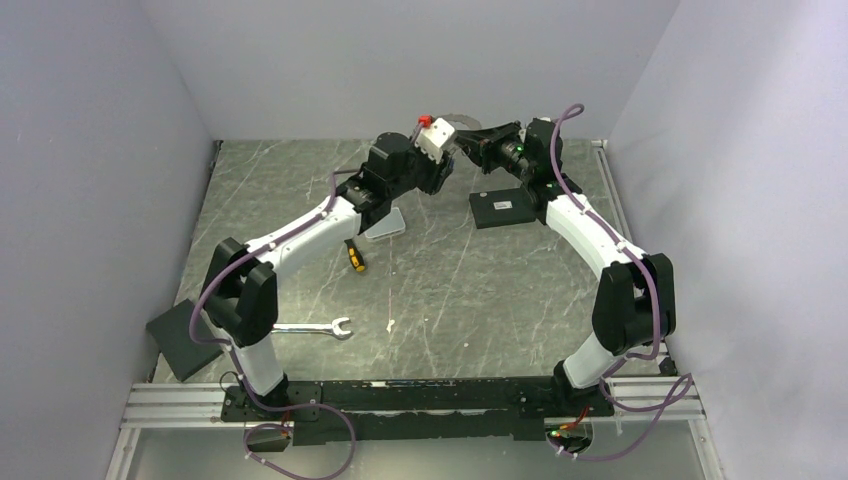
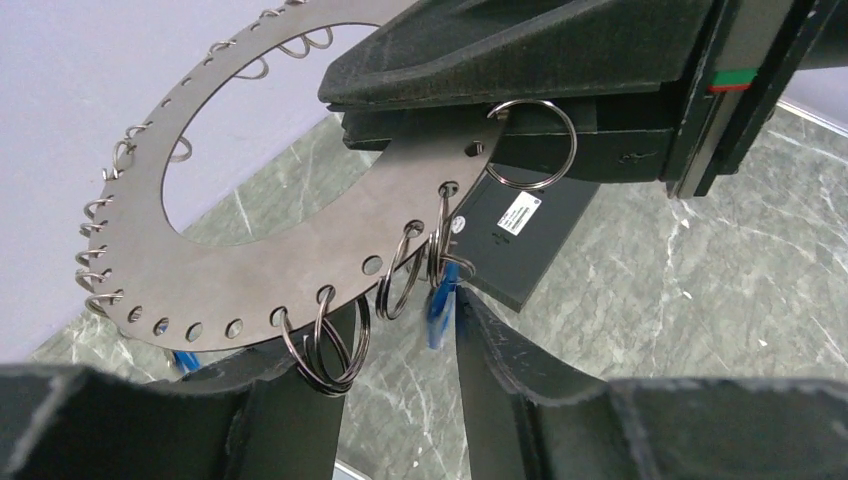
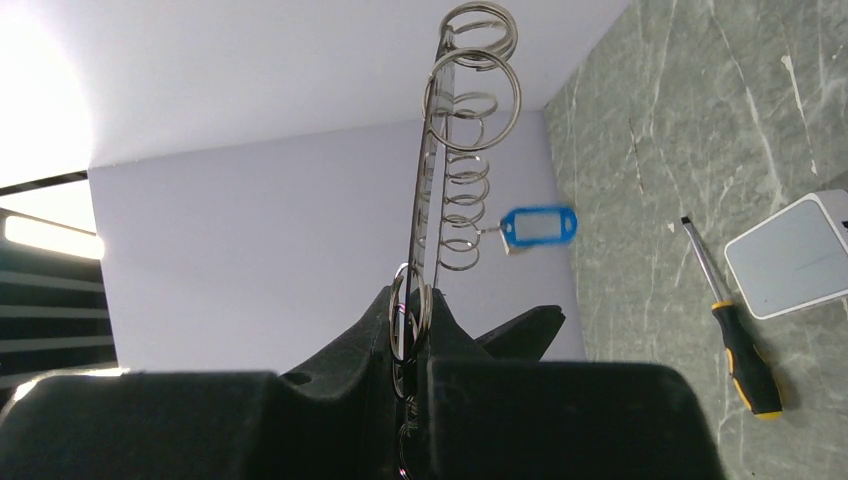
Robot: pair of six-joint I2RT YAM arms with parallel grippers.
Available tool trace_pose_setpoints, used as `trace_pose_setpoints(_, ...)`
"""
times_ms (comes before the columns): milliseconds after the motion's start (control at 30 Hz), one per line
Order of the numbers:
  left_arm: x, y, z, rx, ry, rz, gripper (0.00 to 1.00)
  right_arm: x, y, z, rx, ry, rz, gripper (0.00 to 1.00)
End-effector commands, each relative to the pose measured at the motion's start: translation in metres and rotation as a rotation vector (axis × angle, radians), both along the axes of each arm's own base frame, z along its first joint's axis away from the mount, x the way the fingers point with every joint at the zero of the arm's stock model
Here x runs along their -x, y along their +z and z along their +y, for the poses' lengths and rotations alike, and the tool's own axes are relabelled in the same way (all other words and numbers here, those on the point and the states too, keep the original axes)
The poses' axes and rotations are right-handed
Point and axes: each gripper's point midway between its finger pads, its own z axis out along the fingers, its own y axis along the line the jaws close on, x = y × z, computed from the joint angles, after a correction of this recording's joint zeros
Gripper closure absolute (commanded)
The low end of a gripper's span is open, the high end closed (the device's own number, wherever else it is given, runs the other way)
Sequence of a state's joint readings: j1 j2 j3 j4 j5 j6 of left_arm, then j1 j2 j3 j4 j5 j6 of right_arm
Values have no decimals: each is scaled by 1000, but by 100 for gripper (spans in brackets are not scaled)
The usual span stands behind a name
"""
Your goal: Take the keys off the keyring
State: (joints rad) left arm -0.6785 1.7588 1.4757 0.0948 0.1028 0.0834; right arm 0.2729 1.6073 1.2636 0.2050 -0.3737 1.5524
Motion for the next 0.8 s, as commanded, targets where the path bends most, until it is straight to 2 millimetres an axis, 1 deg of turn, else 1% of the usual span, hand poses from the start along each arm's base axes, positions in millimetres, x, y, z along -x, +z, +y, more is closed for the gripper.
trace_pose_setpoints(0,9,73,-27,153,-83,-164,55,26,15,23,-29,106,-34,100)
trace_pose_setpoints(67,10,73,-27,154,-89,-170,58,27,15,23,-31,107,-33,100)
trace_pose_setpoints(167,12,76,-28,149,-102,-185,66,28,15,23,-36,107,-33,100)
trace_pose_setpoints(367,17,74,-26,132,-122,-199,97,29,17,24,-42,112,-47,100)
trace_pose_setpoints(400,19,73,-26,125,-128,-199,100,28,17,23,-39,112,-51,100)
trace_pose_setpoints(500,28,67,-23,92,-159,-189,100,26,18,19,-40,107,-70,100)
trace_pose_setpoints(700,57,58,-15,35,-243,-127,100,23,8,16,-27,99,-88,100)
trace_pose_setpoints(767,66,59,-11,19,-266,-111,100,23,6,17,-30,100,-92,100)
